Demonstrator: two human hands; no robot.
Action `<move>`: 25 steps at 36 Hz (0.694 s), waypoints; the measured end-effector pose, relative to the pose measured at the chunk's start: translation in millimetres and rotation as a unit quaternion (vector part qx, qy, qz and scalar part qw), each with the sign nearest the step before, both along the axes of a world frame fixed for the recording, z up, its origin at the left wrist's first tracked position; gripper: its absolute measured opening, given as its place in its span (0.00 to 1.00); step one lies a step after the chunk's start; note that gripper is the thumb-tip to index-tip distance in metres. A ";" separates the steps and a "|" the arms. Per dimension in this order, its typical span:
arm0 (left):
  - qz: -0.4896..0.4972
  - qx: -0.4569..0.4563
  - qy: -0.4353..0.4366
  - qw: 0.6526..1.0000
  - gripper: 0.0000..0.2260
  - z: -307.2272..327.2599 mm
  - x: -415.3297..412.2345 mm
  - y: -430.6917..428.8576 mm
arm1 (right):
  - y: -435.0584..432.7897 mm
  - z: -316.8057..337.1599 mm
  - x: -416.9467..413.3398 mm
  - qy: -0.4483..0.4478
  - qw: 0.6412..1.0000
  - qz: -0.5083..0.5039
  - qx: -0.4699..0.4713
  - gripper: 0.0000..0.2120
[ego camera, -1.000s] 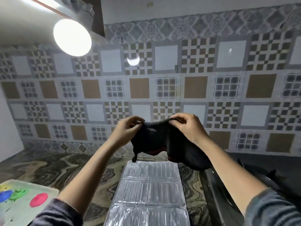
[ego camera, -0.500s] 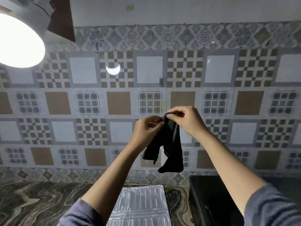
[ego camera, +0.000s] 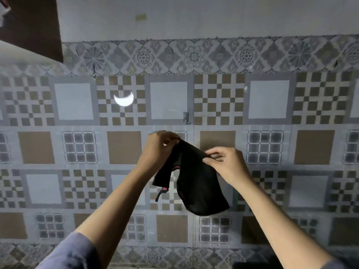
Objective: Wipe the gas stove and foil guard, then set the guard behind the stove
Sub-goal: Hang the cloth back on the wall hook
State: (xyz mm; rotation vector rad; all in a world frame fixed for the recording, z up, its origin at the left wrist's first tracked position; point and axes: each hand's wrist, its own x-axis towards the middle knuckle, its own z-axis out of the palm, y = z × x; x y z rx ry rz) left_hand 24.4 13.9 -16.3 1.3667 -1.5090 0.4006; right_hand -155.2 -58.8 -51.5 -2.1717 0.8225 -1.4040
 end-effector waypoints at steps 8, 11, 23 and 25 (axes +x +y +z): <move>0.022 -0.046 -0.008 0.999 0.09 33.5 21.1 -29.4 | -33.3 49.0 32.9 -0.099 0.991 -0.051 -0.068 0.05; 0.035 -0.065 0.002 0.997 0.09 50.3 25.6 -37.0 | -44.9 71.2 44.6 -0.115 0.989 -0.047 -0.081 0.05; 0.061 -0.079 0.009 0.995 0.09 36.2 48.5 -63.1 | -77.8 76.8 76.0 -0.112 0.982 -0.067 -0.135 0.04; 0.056 -0.087 0.026 0.994 0.09 27.6 49.1 -65.8 | -79.8 69.7 79.2 -0.113 0.979 -0.082 -0.148 0.03</move>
